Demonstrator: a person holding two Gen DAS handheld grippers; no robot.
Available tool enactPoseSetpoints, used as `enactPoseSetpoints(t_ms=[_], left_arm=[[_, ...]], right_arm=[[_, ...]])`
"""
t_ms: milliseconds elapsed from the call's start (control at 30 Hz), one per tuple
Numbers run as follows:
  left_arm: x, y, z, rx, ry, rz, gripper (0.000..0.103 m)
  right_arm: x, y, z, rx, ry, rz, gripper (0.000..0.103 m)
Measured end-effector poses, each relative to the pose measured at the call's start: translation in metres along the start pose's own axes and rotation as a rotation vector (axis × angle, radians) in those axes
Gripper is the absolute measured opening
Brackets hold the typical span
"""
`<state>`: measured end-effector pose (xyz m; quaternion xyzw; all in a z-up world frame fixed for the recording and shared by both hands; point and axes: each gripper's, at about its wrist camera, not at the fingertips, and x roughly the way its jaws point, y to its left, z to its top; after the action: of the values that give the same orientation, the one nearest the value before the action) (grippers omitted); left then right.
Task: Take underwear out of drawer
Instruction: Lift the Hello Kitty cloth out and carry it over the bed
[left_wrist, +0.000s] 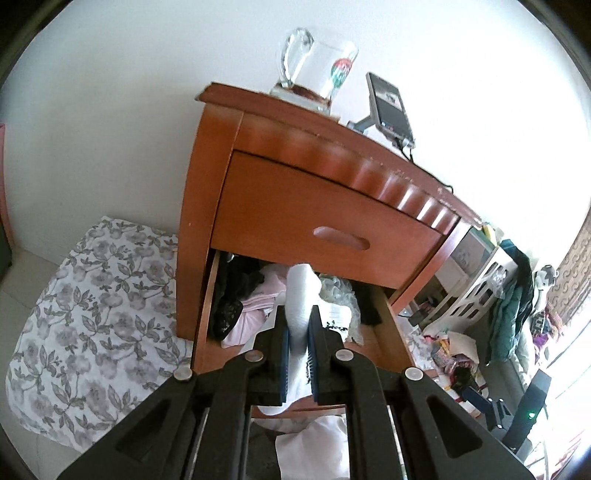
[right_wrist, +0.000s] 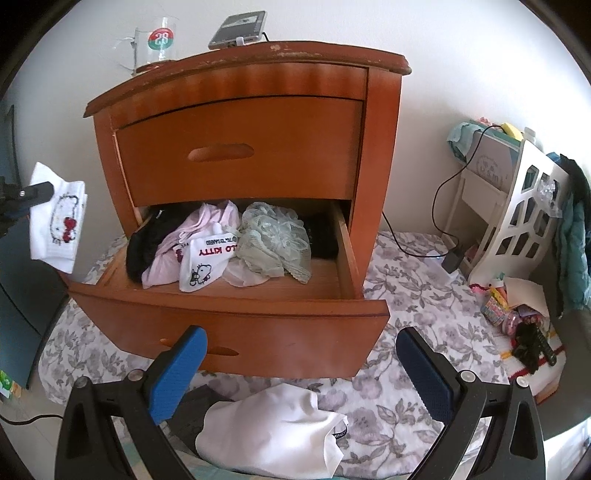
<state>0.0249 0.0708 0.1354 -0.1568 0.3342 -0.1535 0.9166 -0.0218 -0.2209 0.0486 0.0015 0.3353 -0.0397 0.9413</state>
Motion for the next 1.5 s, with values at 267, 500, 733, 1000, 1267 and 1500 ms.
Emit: enactPoseSetpoints(t_ms=[267,500,733,1000,1267,1500], left_arm=[[-0.03,0.007,-0.004,-0.008,-0.052,0.024,0.009],[-0.046,0.013,-0.01,-0.016,-0.068,0.033,0.009],[-0.048,0.012,-0.024,-0.017,-0.035,0.019,0.009],[-0.024,-0.005,-0.045,0.019,0.064,-0.027,0.009],[0.013,-0.024,-0.072,0.054,0.198,-0.077,0.009],[0.049,-0.037,-0.102,0.077,0.324,-0.102,0.009]], right_arm=[[-0.01,0.002,0.001,-0.003,-0.014,0.0,0.103],[-0.017,0.006,-0.001,-0.012,-0.02,0.006,0.103],[-0.026,0.008,-0.002,-0.013,-0.036,0.004,0.103],[-0.03,0.009,-0.004,-0.014,-0.033,0.005,0.103],[-0.027,0.006,-0.006,-0.005,-0.024,0.001,0.103],[-0.017,0.005,-0.009,-0.007,0.0,0.001,0.103]])
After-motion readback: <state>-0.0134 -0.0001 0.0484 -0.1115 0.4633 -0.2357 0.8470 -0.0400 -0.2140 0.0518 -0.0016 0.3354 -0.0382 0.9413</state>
